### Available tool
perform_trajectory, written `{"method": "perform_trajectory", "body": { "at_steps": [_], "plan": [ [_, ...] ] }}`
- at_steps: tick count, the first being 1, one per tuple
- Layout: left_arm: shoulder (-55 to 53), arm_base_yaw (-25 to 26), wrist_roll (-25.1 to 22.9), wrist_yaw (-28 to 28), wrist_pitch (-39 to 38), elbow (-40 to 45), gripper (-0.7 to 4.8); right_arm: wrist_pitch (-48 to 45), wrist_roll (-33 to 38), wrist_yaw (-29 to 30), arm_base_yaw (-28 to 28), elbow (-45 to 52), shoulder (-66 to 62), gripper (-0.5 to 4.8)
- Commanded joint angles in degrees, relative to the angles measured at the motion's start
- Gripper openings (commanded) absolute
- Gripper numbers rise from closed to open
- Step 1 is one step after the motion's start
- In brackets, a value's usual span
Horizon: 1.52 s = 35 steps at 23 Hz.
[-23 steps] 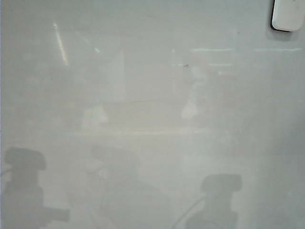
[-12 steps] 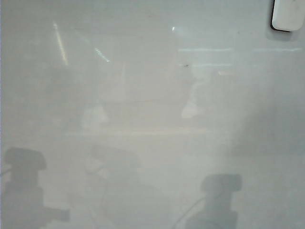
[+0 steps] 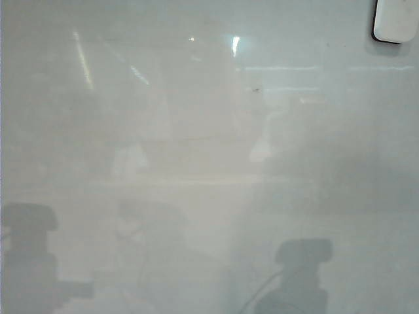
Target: Grab the whiteboard eraser that is attached to the surface of the whiteboard and use it to clean the writing on the whiteboard.
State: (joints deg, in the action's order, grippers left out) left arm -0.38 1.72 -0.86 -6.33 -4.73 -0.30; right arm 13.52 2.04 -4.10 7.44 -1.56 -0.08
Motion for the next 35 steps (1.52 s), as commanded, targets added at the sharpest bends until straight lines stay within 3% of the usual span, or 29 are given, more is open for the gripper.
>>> {"method": "perform_trajectory", "body": {
  "at_steps": [1,10,14,17,19,20,24,35],
  "plan": [
    [-0.04,-0.02,2.93,0.35,-0.98,-0.22,-0.05,-0.09,-4.11,-0.26,0.04,0.04,0.04,-0.06],
    [-0.04,-0.02,4.37,1.55,-3.48,-0.22,-0.05,-0.07,-4.07,-0.28,0.02,0.04,0.04,-0.05],
    [-0.04,-0.02,10.64,13.49,-5.33,-0.22,-0.05,-0.07,-4.13,-0.28,0.04,0.04,0.04,-0.06],
    [-0.04,-0.02,11.06,17.07,-4.90,-0.22,-0.05,-0.04,-4.15,-0.28,0.02,0.04,0.04,-0.06],
    [-0.04,-0.04,7.54,14.58,-5.05,-0.22,-0.05,-0.07,-4.22,-0.28,0.04,0.04,0.04,-0.05],
    [-0.04,-0.04,4.31,10.78,-5.27,-0.22,-0.05,-0.07,-4.22,-0.28,0.04,0.04,0.04,-0.06],
    [-0.04,-0.04,1.46,3.26,-5.25,-0.22,-0.05,-0.07,-4.22,-0.28,0.04,0.04,0.04,-0.06],
    [-0.04,-0.02,3.82,5.20,-5.86,-0.22,-0.05,0.00,-4.20,-0.28,0.04,0.04,0.04,-0.06]
  ]
}}
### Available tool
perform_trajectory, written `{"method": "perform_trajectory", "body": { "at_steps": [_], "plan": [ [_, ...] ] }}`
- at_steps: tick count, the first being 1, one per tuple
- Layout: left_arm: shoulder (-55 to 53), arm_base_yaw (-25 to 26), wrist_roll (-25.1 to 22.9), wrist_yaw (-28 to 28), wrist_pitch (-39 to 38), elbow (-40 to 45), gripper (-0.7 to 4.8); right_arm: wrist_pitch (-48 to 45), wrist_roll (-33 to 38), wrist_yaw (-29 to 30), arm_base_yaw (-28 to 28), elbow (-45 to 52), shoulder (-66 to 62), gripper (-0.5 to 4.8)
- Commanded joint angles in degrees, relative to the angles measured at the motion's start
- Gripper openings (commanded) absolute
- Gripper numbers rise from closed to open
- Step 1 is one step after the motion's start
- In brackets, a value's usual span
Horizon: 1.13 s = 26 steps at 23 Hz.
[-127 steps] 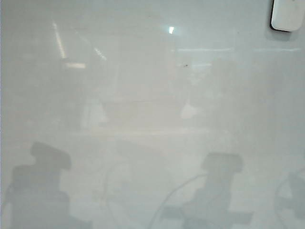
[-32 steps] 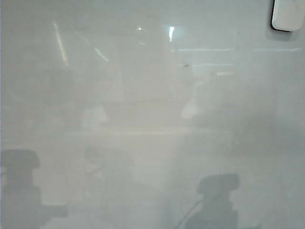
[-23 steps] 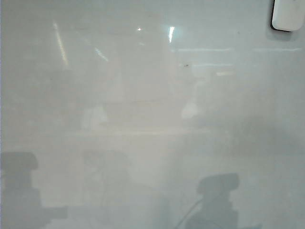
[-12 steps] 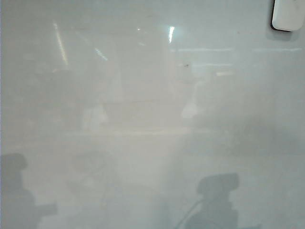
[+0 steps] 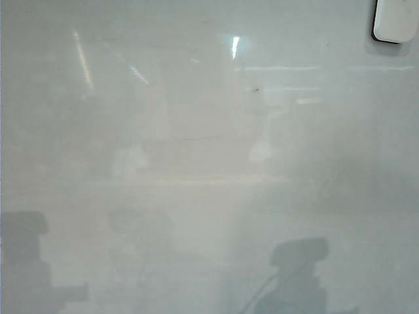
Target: Grab the whiteboard eraser that is attached to the surface of the whiteboard and use it to clean the writing on the whiteboard.
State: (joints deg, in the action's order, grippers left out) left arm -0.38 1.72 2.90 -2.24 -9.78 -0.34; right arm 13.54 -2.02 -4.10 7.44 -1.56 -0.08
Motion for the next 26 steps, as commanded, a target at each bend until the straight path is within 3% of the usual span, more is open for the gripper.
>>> {"method": "perform_trajectory", "body": {
  "at_steps": [1,7,26],
  "plan": [
    [-0.04,-0.02,0.13,2.45,-0.90,-0.17,-0.05,0.00,-0.13,-0.28,0.04,0.04,0.04,-0.06],
    [-0.04,-0.04,0.13,4.44,-0.85,-0.17,-0.05,0.04,-4.15,-0.31,0.02,0.04,0.04,-0.06],
    [-0.04,-0.04,0.15,4.39,-0.85,-0.17,-0.05,-0.09,-2.10,-0.04,0.04,0.02,0.04,-0.06]
  ]
}}
